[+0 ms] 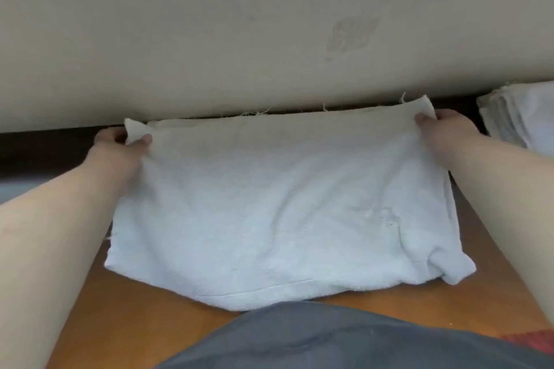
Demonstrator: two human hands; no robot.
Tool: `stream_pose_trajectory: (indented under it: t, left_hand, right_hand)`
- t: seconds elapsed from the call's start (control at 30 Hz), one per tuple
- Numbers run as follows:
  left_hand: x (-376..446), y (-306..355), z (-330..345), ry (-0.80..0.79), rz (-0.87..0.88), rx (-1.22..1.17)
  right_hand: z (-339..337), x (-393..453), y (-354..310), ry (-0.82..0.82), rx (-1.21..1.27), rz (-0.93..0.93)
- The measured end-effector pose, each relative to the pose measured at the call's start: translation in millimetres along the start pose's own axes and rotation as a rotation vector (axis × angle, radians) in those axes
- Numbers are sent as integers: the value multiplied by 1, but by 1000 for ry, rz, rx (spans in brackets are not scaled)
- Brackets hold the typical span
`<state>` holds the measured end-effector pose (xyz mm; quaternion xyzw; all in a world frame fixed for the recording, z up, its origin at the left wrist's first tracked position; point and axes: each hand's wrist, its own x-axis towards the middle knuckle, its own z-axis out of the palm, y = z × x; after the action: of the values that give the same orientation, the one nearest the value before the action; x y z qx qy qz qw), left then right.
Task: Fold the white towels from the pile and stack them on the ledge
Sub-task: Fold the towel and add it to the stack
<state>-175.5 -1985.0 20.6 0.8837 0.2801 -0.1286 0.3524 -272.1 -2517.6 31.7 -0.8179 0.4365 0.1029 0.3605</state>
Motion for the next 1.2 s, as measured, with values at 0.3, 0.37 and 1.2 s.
stream_pose_trajectory:
  t: [0.3,0.37,1.2]
  left_hand:
    - [-93,-28,26,82,450,524]
    - [-119,-25,40,-91,700,631]
    - [-317,241,304,-452,1398,1420]
  right_hand:
    - [-5,-55,58,-16,58,48]
    - [-6,-73,82,-71,9,74]
    - [-20,-166,231,-139,90,-62]
